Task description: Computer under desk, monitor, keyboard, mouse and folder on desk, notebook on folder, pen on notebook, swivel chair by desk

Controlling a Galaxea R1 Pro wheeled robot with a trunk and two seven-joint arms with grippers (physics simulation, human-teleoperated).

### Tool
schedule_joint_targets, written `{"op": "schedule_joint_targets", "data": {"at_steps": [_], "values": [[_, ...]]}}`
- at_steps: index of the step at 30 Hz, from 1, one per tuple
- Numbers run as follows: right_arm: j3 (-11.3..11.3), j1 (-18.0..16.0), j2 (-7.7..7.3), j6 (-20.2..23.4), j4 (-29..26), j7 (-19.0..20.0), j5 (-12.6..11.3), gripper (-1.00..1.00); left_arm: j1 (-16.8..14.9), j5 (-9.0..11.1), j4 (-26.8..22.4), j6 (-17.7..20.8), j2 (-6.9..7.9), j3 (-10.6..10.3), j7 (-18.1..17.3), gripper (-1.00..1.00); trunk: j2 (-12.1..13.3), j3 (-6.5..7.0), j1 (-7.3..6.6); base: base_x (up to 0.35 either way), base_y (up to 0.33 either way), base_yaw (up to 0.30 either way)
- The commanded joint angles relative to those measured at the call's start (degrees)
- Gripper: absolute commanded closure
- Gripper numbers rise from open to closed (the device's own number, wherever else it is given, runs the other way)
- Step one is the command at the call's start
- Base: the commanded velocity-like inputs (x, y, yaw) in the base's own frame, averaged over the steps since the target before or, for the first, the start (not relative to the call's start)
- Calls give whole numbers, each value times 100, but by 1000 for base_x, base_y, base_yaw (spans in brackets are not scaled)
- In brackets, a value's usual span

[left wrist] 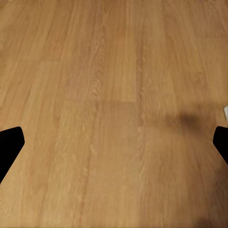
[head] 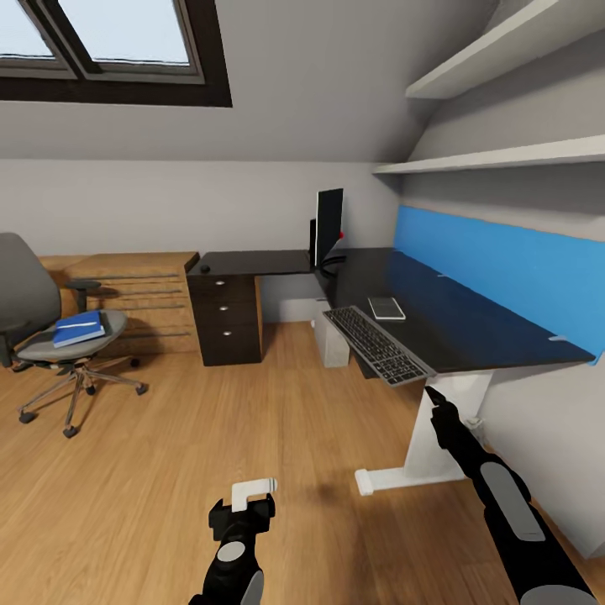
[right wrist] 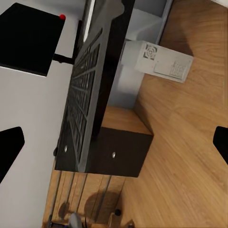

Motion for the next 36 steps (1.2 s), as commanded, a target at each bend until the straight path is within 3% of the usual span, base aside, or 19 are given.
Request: {"op": "schedule_joint_targets", "data": {"at_steps": [1, 10, 36], "values": [[-9, -3, 3, 31, 2, 5, -34, -100, -4, 42, -7, 18, 2, -12, 43, -100, 39, 13, -23, 0, 0, 0], [25, -11, 18, -2, 455, -13, -42, -100, -4, 43, -2, 19, 2, -12, 43, -100, 119, 49, -67, 0, 0, 0], [28, -12, 20, -13, 499, -16, -47, -100, -3, 36, -3, 4, 2, -19, 40, -100, 119, 49, -67, 140, 61, 0]]}}
